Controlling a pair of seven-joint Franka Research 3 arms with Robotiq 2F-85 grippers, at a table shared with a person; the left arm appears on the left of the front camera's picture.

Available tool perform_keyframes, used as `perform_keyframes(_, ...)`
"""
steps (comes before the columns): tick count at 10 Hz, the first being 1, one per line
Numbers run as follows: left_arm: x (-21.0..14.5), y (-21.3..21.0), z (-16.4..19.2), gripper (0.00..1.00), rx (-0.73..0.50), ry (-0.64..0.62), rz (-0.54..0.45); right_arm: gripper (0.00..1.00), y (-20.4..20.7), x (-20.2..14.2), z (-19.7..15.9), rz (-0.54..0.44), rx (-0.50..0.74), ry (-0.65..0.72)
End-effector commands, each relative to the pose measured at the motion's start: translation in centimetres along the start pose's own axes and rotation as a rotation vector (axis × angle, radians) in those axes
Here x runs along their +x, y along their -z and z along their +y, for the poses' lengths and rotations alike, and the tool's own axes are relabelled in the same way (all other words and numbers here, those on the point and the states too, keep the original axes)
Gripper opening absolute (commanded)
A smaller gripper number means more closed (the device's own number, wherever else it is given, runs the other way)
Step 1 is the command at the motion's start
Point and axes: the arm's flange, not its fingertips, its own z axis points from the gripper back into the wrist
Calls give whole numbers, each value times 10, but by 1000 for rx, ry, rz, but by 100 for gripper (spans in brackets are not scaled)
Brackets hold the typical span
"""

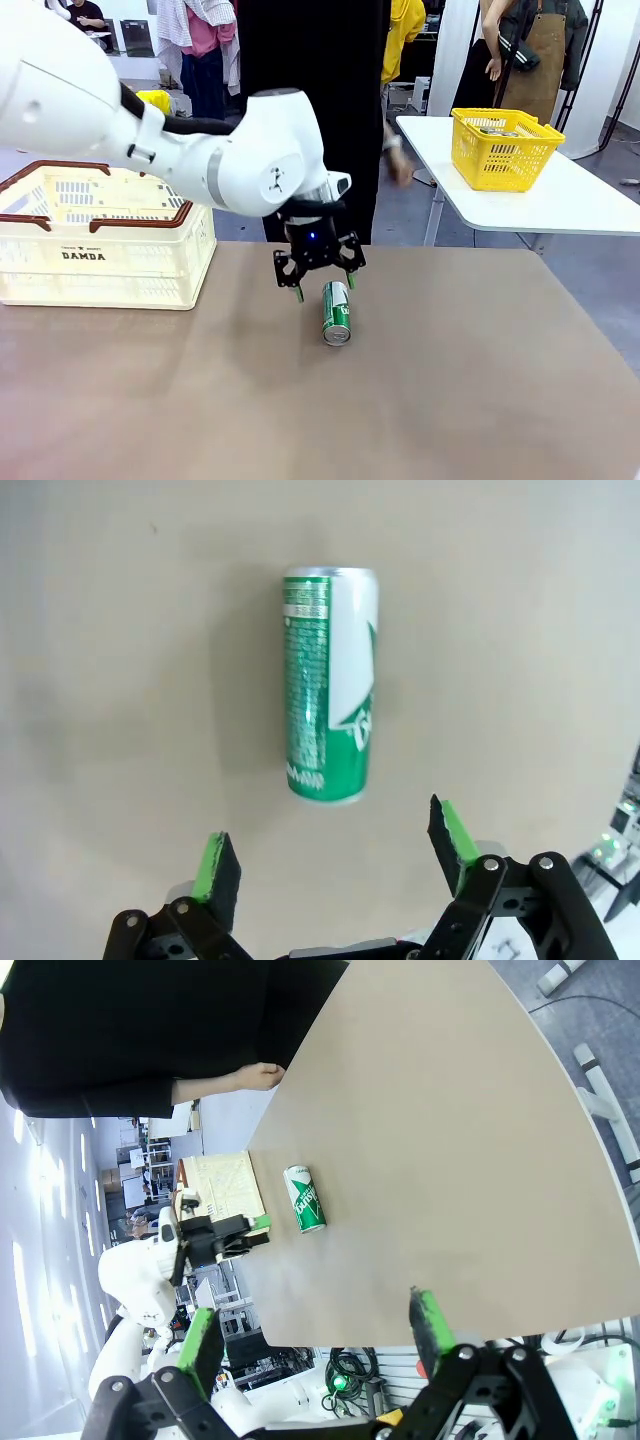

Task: Place the drinks into the Shopping basket.
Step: Pick up one drink and place it into the Shopping basket.

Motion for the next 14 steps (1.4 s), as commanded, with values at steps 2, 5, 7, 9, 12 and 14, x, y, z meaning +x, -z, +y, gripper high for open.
perform_keyframes(2,12,45,-21,100,89,-18,-29,100,-2,-1,0,0,14,-20)
perform_keyframes(5,25,77,-22,100,135,88,-18,100,-2,-1,0,0,14,-20)
perform_keyframes(7,31,84,-19,100,136,117,1,100,-2,-1,0,0,14,-20)
perform_keyframes(9,34,86,-21,40,139,162,2,100,-2,-1,0,0,14,-20)
perform_keyframes(12,31,87,-24,0,166,204,-1,100,-2,-1,0,0,14,-20)
perform_keyframes(14,31,83,-25,0,172,223,-1,100,-2,-1,0,0,14,-20)
